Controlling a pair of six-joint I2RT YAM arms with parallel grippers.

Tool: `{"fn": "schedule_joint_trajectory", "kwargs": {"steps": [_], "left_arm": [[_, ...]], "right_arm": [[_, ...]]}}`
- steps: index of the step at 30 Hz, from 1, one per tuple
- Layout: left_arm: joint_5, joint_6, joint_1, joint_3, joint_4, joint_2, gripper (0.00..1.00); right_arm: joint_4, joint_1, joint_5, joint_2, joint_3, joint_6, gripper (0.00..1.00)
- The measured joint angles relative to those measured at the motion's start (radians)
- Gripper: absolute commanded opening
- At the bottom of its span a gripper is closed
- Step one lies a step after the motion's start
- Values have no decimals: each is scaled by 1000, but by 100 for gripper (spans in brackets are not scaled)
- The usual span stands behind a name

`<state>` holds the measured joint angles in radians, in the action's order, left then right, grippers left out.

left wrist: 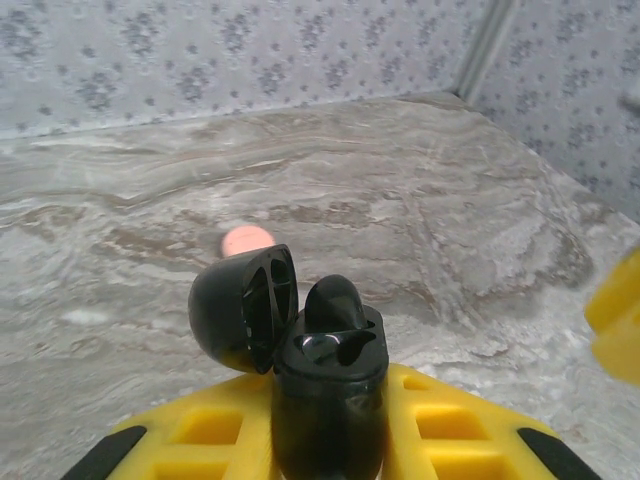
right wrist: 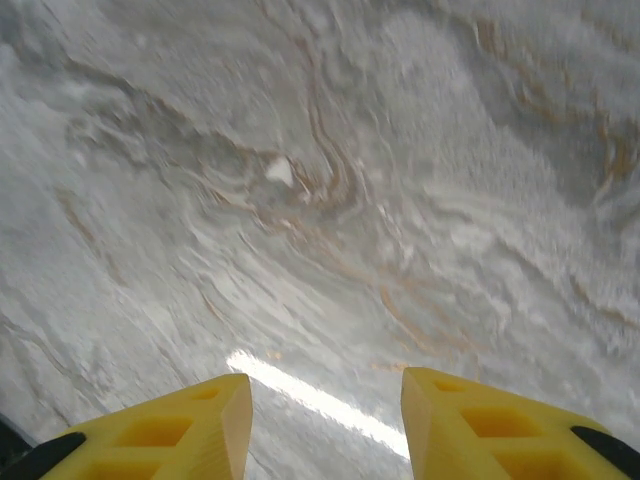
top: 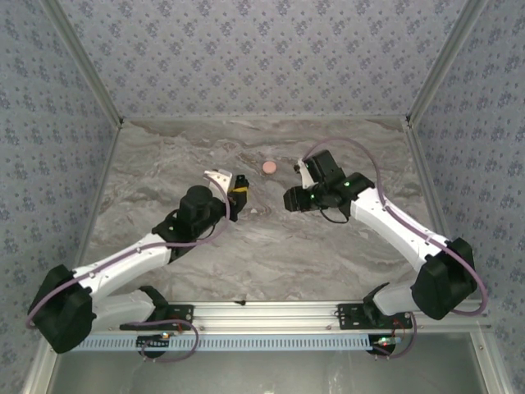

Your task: Insert the wireless bluetooth earbuds into the charging case

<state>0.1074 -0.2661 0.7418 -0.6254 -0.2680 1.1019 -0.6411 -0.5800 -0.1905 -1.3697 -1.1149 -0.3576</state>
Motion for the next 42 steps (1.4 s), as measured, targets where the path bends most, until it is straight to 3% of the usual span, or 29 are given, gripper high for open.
{"fn": "schedule_joint_trajectory", "kwargs": {"steps": [8,18,29,42], "left_arm": [[103,-86,-24,0,160,-78,26],[130,-209,-102,0,386,-158,25],[148,-286,-120,0,539,-278,25],[146,-338,-120,0,604,-311,26]], "right_arm": [[-29,-35,-67,32,67,45,50],[-31,-283,-109,11,104,120,59],[12,-611,13,-153,97,191,54],[24,-769,101,-360,-29,266,51]]}}
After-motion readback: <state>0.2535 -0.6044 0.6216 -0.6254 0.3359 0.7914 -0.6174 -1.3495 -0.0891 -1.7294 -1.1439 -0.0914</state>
